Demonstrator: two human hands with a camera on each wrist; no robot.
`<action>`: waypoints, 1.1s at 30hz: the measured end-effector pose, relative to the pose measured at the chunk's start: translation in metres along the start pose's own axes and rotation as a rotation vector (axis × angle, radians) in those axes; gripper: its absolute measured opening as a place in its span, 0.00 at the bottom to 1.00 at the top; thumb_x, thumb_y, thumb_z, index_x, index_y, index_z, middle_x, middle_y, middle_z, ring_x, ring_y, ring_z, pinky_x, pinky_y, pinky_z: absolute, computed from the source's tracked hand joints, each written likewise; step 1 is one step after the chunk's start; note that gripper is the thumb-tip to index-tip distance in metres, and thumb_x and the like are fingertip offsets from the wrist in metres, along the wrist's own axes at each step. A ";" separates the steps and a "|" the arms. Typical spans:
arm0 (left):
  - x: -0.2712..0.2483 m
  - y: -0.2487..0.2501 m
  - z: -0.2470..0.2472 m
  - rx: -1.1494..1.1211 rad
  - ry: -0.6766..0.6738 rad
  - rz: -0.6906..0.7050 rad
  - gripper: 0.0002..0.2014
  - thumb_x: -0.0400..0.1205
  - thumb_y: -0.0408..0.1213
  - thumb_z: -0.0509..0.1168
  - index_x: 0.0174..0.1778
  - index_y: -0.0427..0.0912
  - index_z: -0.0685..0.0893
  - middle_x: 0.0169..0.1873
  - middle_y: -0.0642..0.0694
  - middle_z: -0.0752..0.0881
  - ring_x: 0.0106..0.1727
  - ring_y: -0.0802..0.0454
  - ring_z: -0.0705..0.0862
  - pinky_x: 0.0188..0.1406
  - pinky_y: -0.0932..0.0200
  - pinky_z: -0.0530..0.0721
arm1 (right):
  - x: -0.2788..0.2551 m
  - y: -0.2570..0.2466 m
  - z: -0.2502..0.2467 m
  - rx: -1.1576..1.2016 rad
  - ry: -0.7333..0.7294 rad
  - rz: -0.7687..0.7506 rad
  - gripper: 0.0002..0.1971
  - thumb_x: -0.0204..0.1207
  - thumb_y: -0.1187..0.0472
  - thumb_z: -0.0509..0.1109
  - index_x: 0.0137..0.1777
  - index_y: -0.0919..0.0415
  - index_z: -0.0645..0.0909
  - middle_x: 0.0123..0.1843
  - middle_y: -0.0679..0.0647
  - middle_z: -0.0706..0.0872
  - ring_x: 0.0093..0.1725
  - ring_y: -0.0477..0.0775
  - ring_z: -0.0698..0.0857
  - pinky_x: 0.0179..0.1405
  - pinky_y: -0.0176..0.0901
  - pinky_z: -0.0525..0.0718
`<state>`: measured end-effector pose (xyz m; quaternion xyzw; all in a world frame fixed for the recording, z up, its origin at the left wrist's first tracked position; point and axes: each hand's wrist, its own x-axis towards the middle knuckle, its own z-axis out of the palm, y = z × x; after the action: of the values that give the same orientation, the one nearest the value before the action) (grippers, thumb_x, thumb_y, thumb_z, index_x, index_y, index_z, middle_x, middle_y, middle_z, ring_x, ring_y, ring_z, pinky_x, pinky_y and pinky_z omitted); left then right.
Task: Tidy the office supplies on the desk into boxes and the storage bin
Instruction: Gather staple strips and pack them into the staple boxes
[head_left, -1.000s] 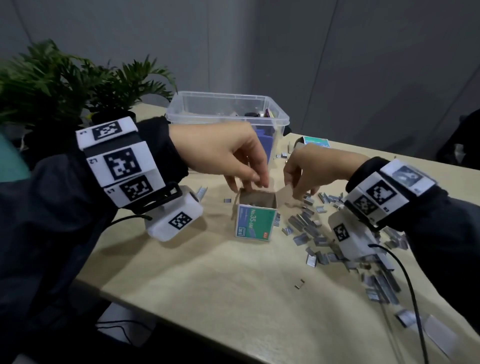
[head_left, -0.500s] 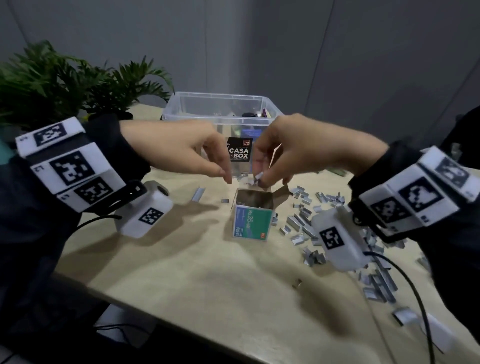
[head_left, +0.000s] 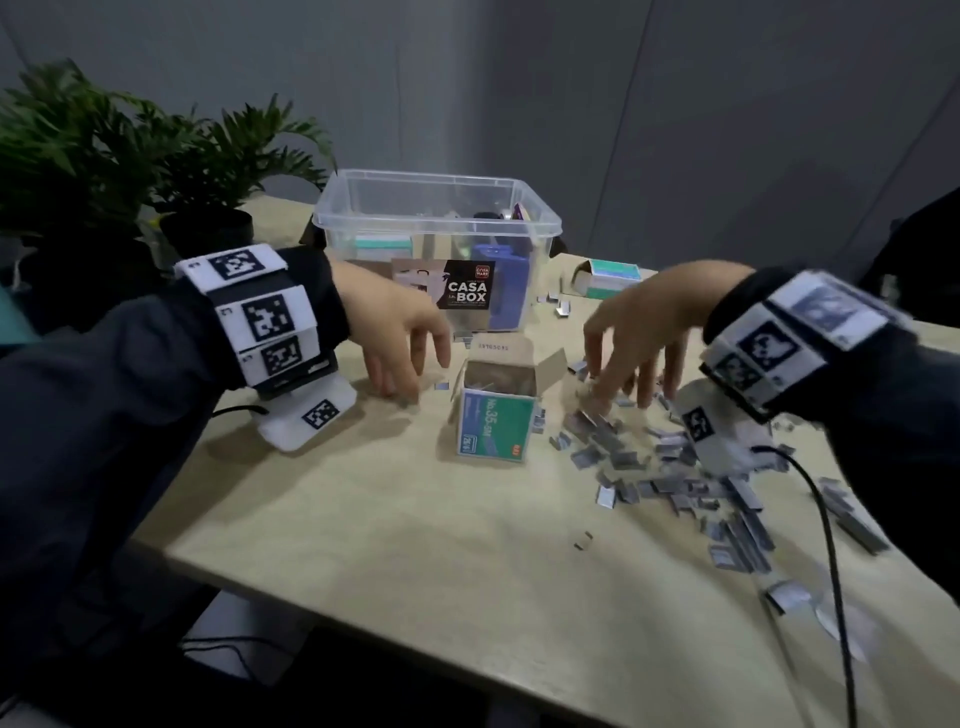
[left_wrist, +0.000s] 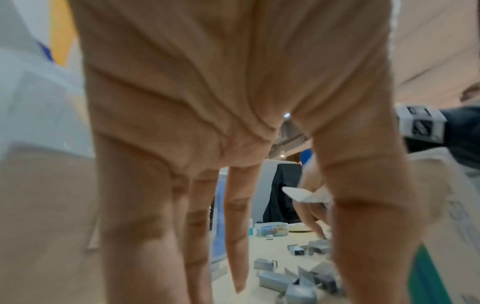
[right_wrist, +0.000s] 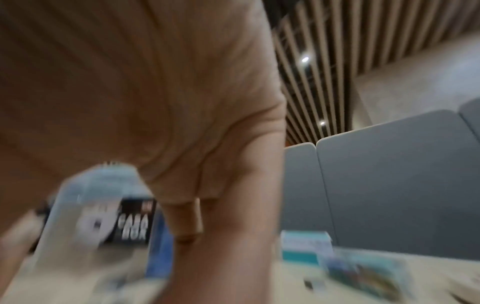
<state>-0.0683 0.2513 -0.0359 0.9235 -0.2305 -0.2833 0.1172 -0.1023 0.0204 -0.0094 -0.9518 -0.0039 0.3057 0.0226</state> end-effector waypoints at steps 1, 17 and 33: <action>0.001 0.003 -0.001 -0.008 -0.005 0.012 0.29 0.71 0.27 0.78 0.67 0.40 0.77 0.57 0.37 0.84 0.37 0.45 0.87 0.31 0.64 0.86 | 0.003 -0.002 0.006 -0.081 -0.070 0.038 0.30 0.61 0.46 0.85 0.59 0.63 0.84 0.45 0.56 0.92 0.42 0.55 0.93 0.42 0.47 0.92; -0.022 0.014 -0.004 -0.244 0.130 0.210 0.22 0.79 0.21 0.66 0.66 0.45 0.77 0.57 0.41 0.84 0.52 0.43 0.89 0.44 0.50 0.91 | 0.022 -0.007 0.031 -0.041 0.072 -0.202 0.08 0.69 0.63 0.80 0.45 0.60 0.84 0.40 0.56 0.93 0.34 0.47 0.89 0.28 0.34 0.84; -0.035 0.021 0.017 0.075 0.196 0.413 0.19 0.81 0.26 0.62 0.61 0.50 0.88 0.63 0.49 0.77 0.50 0.77 0.74 0.40 0.86 0.70 | -0.003 0.014 0.008 0.097 0.292 -0.270 0.02 0.70 0.65 0.80 0.41 0.62 0.91 0.32 0.49 0.92 0.31 0.40 0.89 0.28 0.28 0.82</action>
<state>-0.1118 0.2491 -0.0260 0.8834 -0.4126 -0.1535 0.1603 -0.1100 0.0066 -0.0147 -0.9747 -0.1133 0.1584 0.1095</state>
